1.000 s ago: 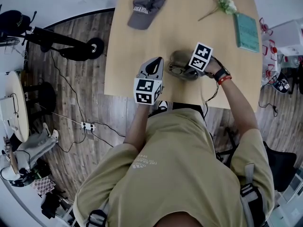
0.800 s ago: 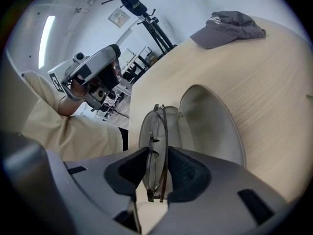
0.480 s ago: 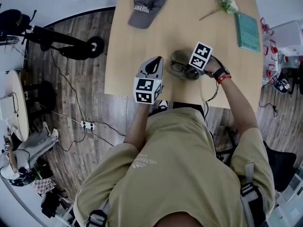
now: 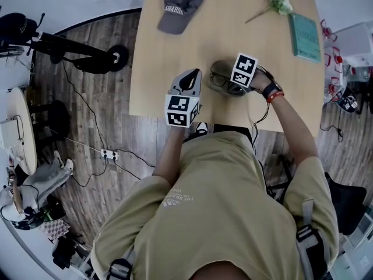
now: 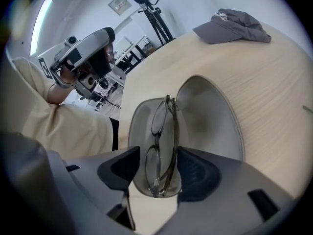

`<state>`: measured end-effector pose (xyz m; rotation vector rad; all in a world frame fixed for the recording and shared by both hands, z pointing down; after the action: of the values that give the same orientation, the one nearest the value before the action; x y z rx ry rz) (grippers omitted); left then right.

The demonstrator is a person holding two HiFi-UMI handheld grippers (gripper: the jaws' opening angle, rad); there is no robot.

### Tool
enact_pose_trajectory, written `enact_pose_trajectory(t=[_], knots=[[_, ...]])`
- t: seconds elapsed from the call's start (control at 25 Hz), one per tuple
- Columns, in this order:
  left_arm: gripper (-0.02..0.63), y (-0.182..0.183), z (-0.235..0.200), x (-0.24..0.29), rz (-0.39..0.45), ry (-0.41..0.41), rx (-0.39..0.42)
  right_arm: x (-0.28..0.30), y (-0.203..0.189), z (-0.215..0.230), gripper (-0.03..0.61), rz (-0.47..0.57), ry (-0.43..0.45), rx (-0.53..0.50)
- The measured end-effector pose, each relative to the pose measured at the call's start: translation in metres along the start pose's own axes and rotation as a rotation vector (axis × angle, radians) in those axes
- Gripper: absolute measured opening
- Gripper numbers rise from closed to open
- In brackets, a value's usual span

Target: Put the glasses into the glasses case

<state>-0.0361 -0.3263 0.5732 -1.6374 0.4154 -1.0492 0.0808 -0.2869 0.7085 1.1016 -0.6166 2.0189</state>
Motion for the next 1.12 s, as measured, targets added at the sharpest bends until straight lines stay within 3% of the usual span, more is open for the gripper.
enact_pose_trajectory(t=[0.24,0.48,0.8,1.12], knots=[[0.023,0.001,0.004,-0.002,0.004,-0.007,0.008,-0.011,-0.001,0.003,0.375,0.023,-0.089,-0.024],[0.023,0.006,0.014,-0.006,0.013,-0.019,0.020,-0.026,-0.005,-0.003,0.439,0.110,-0.093,0.042],[0.023,0.017,0.021,-0.016,0.038,-0.018,0.043,-0.065,-0.011,-0.022,0.421,0.327,-0.098,0.093],[0.023,0.046,0.025,-0.029,0.094,-0.019,0.097,-0.126,-0.018,-0.048,0.354,0.685,-0.120,0.166]])
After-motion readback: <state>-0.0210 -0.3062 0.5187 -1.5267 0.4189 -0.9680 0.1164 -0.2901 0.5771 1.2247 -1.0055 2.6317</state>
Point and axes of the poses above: the fingertips, and each gripper's own axes: x forward along the fingers, z to its right, y out of its top, the point moved 1 cm from there along -x, backward along the fingers, and after that the axes turned 11 degrees about x, right-handed, at the moved point
